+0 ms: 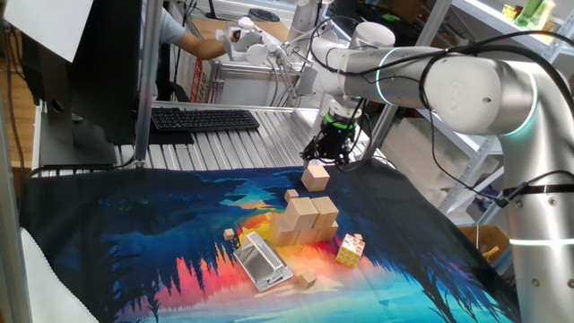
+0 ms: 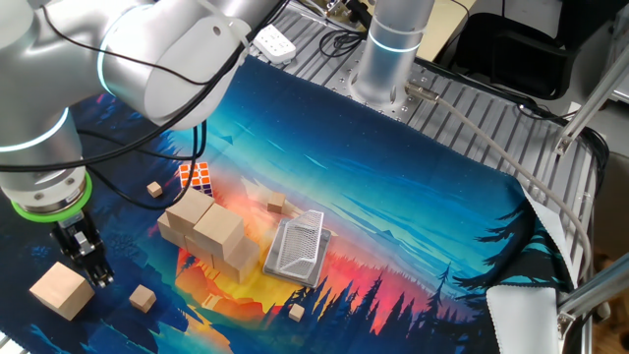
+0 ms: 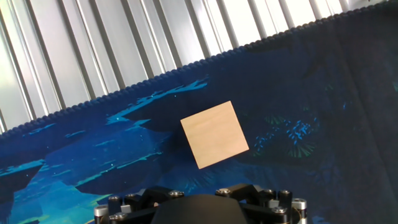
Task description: Stack the blocks into a pyramid shape
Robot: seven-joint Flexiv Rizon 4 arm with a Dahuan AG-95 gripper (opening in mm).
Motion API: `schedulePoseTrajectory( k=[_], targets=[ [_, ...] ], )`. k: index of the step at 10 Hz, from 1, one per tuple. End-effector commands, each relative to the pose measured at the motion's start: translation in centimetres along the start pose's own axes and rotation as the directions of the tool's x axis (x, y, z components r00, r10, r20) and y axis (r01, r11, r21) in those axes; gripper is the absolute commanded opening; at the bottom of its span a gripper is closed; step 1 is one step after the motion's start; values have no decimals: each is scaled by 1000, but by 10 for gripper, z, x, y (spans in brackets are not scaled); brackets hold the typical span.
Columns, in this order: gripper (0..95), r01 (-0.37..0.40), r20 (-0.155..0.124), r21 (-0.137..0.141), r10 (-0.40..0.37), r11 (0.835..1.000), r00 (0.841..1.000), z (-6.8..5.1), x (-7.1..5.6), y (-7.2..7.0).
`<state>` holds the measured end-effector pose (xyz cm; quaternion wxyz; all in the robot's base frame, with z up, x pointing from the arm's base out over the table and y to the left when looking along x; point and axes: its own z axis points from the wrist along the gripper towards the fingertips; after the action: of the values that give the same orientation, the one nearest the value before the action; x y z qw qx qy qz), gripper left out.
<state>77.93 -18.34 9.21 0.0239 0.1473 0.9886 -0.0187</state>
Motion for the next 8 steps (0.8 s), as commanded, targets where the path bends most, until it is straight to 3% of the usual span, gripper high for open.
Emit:
schedulePoseTrajectory(
  k=[1,8],
  targets=[
    [950,0,0,1,0,1000,1000,-1,1,0],
    [950,-16,3,5,16,1000,1000,1,1,0]
  ],
)
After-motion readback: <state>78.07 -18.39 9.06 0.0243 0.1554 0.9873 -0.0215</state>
